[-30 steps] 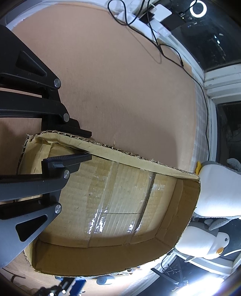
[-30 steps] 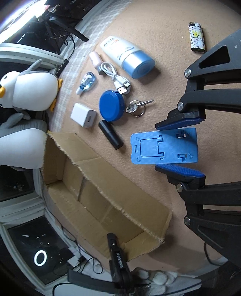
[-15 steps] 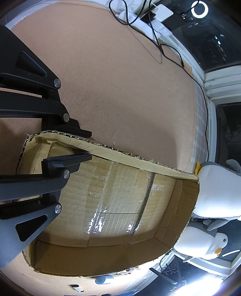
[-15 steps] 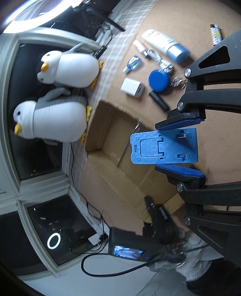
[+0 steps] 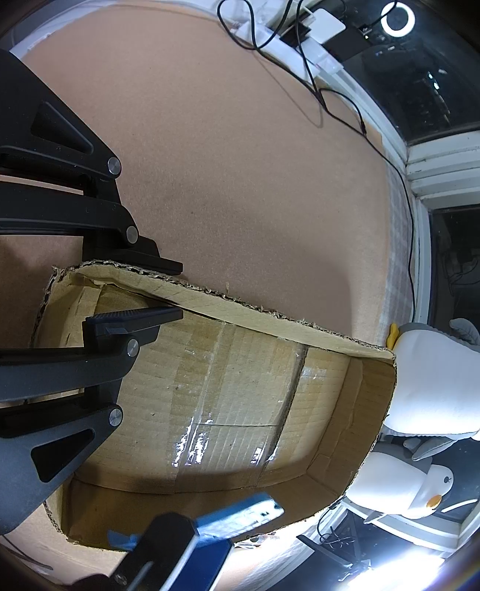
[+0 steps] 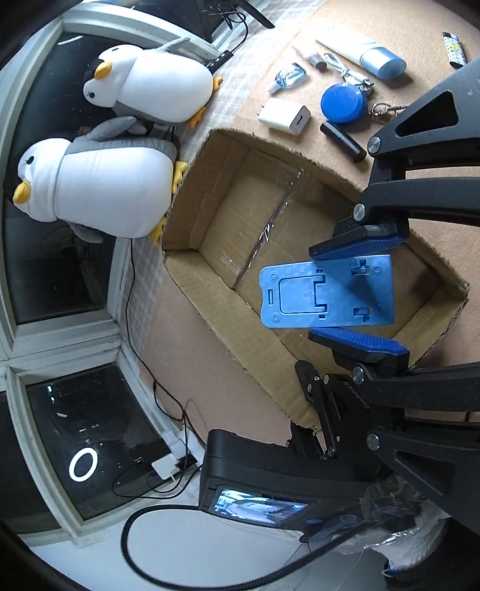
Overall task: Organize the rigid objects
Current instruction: 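Carry the phone stand into the box and open the right gripper, then move the right gripper to the blue round disc and grasp it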
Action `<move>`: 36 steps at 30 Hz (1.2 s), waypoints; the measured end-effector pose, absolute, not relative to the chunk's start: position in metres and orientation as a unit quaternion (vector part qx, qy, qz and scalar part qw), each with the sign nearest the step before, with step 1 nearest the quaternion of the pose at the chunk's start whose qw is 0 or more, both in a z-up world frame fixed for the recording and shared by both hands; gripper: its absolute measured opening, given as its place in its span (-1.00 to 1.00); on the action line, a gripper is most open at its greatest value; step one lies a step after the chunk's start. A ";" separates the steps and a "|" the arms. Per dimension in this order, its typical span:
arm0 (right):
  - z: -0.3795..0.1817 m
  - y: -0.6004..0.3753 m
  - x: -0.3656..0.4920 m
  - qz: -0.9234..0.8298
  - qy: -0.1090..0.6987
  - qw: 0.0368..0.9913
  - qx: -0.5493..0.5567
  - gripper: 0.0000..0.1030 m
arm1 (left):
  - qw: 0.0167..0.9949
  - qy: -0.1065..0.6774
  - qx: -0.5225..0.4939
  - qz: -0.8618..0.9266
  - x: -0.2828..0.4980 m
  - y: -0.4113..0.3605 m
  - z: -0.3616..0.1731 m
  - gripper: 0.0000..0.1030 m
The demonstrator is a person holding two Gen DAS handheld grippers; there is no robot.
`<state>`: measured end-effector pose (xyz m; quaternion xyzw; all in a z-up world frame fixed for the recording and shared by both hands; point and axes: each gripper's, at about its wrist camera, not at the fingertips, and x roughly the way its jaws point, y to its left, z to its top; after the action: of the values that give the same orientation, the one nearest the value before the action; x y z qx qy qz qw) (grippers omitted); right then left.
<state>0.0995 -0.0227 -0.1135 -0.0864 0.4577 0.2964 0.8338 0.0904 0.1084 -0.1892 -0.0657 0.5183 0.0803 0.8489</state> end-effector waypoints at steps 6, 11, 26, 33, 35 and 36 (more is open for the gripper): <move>-0.117 -0.018 0.097 0.299 0.460 0.831 -0.093 -0.32 | 0.848 0.520 -0.066 0.082 0.091 0.109 -0.188 -0.70; -0.115 -0.023 0.098 0.296 0.457 0.835 -0.086 0.10 | 0.848 0.520 -0.065 0.082 0.091 0.110 -0.188 -0.70; -0.104 -0.071 0.106 0.270 0.455 0.847 -0.041 0.19 | 0.848 0.519 -0.065 0.082 0.091 0.109 -0.188 -0.70; -0.104 -0.118 0.122 0.231 0.454 0.859 -0.052 0.29 | 0.848 0.520 -0.065 0.082 0.090 0.110 -0.188 -0.70; -0.108 -0.127 0.128 0.224 0.456 0.859 -0.066 0.29 | 0.848 0.520 -0.066 0.082 0.090 0.110 -0.188 -0.70; -0.110 -0.131 0.130 0.221 0.458 0.858 -0.075 0.29 | 0.848 0.520 -0.066 0.083 0.090 0.110 -0.188 -0.70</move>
<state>0.1302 -0.1309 -0.1099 -0.0752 0.4581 0.2207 0.8578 0.0902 0.1103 -0.1877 -0.0662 0.5197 0.0827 0.8478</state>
